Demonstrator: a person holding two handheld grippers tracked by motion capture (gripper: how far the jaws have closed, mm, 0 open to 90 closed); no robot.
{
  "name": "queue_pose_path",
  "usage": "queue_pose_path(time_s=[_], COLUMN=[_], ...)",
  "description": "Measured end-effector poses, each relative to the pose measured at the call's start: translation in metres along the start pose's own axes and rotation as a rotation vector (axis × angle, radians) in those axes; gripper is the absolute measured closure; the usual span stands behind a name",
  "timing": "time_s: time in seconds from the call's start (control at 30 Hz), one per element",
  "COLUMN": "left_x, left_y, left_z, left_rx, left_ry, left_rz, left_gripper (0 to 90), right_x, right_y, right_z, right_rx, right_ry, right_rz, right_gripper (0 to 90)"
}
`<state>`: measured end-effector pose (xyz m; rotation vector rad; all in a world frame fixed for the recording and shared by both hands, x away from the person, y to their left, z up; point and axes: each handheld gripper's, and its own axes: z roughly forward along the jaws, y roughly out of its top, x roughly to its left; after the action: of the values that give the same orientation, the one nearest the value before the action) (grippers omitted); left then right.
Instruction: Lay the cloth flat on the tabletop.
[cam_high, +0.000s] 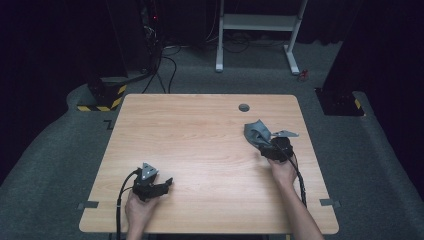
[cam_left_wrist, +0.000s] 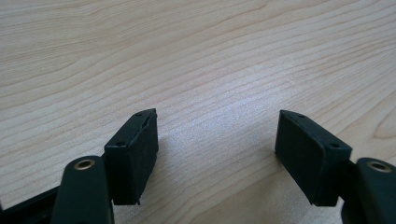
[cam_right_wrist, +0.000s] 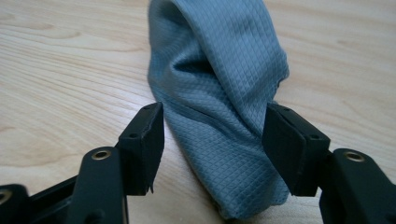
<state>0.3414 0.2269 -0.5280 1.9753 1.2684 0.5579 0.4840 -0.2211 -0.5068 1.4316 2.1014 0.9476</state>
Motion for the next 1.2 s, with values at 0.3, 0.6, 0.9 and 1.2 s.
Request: queue_pose_path(time_s=[0.3,0.6,0.9,1.2], left_x=[0.0,0.0,0.0,0.0], left_y=[0.0,0.0,0.0,0.0], left_z=[0.0,0.0,0.0,0.0], left_rx=[0.001,0.001,0.001,0.001], left_ry=[0.0,-0.002,-0.002,-0.001], left_rz=[0.002,0.001,0.001,0.002], left_gripper=[30.5,30.4,30.4,30.4], right_x=[0.0,0.003,0.007,0.02], right_y=[0.001,0.002,-0.004,-0.011], right_z=[0.015,0.012,0.007,-0.006], right_rx=[0.041,0.067,0.04,0.004], right_ry=[-0.042,-0.021,0.022,0.087], right_rz=[0.018,-0.024,-0.036,-0.071], right_gripper=[54.8,86.8,87.2,87.3])
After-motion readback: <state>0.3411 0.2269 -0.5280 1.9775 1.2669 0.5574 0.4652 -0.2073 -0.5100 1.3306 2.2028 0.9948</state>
